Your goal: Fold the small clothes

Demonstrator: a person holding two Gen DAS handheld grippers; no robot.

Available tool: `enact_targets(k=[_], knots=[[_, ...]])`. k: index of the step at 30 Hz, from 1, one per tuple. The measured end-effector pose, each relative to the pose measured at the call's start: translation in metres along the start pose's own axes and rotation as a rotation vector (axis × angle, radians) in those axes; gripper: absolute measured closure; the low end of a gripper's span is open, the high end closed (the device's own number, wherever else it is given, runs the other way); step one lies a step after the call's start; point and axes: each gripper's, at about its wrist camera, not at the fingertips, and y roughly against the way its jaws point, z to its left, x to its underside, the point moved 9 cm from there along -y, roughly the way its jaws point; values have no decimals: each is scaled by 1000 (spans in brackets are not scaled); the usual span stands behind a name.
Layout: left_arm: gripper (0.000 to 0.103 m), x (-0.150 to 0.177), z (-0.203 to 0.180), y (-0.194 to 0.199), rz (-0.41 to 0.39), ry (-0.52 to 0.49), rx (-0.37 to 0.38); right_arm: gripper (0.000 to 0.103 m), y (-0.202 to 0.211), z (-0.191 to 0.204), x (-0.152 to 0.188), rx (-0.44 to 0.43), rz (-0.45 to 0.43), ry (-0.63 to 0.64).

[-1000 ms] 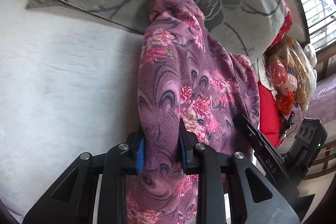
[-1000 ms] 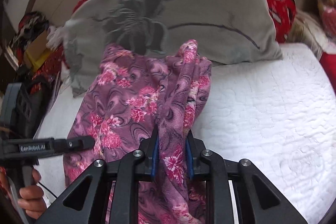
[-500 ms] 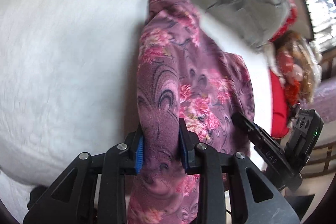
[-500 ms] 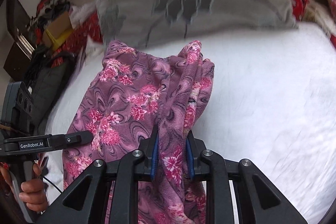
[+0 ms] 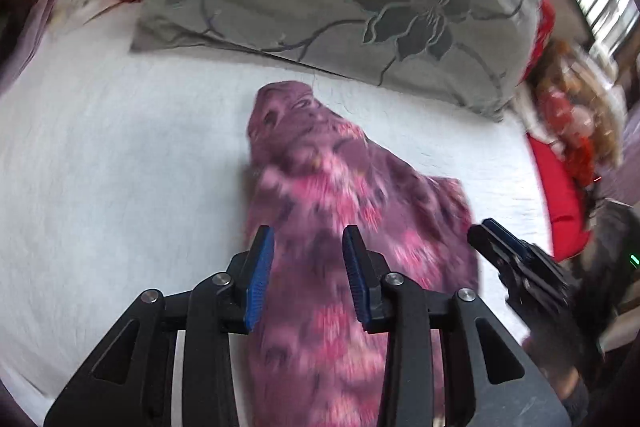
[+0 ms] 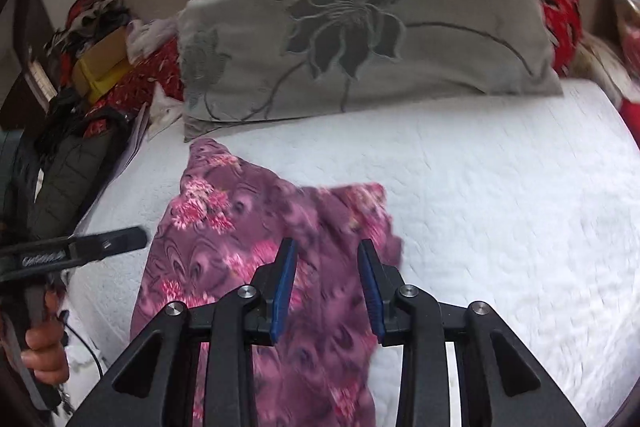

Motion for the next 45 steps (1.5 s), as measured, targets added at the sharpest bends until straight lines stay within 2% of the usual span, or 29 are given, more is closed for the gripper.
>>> enact_targets(k=[2, 4, 6, 9, 11, 12, 14, 16, 17, 18, 19, 20, 21, 23, 25, 27, 28, 29, 30, 31, 33, 36, 38, 40, 41, 42, 45], knots=[[68, -9, 5, -27, 18, -32, -84, 71, -17, -1, 2, 23, 16, 16], [60, -8, 12, -50, 60, -47, -134, 74, -45, -14, 13, 72, 81, 8], [55, -16, 16, -63, 57, -52, -173, 74, -53, -20, 12, 65, 47, 21], [58, -23, 20, -60, 97, -12, -127, 74, -53, -20, 1, 79, 83, 43], [59, -23, 26, -38, 85, 17, -70, 74, -40, -21, -5, 85, 96, 30], [59, -20, 28, -25, 67, 12, -56, 70, -31, -21, -7, 68, 86, 24], [57, -3, 35, 2, 22, -21, -70, 67, -3, -13, 4, -21, 71, 41], [53, 23, 39, 10, 11, -29, -69, 64, 8, -7, 21, -81, 87, 55], [52, 37, 40, 3, 37, -34, -83, 55, 8, -7, 39, -71, 115, 73], [51, 46, 40, -5, 61, -41, -90, 49, 0, -10, 52, -25, 157, 97], [49, 52, 39, -12, 73, -46, -99, 48, -13, -14, 68, 41, 225, 135], [49, 53, 37, -12, 65, -50, -117, 45, -20, -15, 75, 69, 227, 156], [49, 51, 34, -5, 61, -62, -133, 39, -13, -15, 70, 88, 183, 151], [50, 50, 29, 13, 51, -91, -148, 39, 2, -15, 65, 138, 201, 132], [47, 58, 27, 33, 17, -119, -151, 36, 20, -8, 64, 113, 175, 122], [42, 80, 31, 31, 38, -117, -150, 30, 32, -2, 76, 70, 179, 126], [40, 95, 33, 19, 82, -121, -154, 28, 30, -5, 88, 94, 203, 137], [37, 104, 33, 9, 110, -127, -161, 27, 22, -11, 101, 154, 243, 158], [36, 110, 35, 2, 110, -128, -169, 25, 17, -16, 111, 194, 271, 169], [34, 110, 37, 6, 86, -114, -177, 23, 18, -18, 113, 197, 257, 154], [34, 112, 37, 19, 102, -88, -162, 22, 33, -24, 108, 213, 238, 82], [34, 126, 38, 36, 98, -96, -148, 19, 59, -25, 110, 218, 202, 74], [27, 141, 43, 31, 106, -114, -190, 16, 63, -25, 129, 211, 241, 90], [24, 159, 47, 9, 178, -125, -210, 12, 53, -29, 157, 237, 323, 100], [18, 165, 51, 1, 192, -98, -205, 9, 50, -34, 170, 261, 324, 93], [16, 165, 53, 2, 169, -71, -207, 1, 54, -36, 169, 281, 272, 76], [15, 166, 55, 2, 170, -60, -207, 1, 60, -43, 177, 301, 256, -17]])
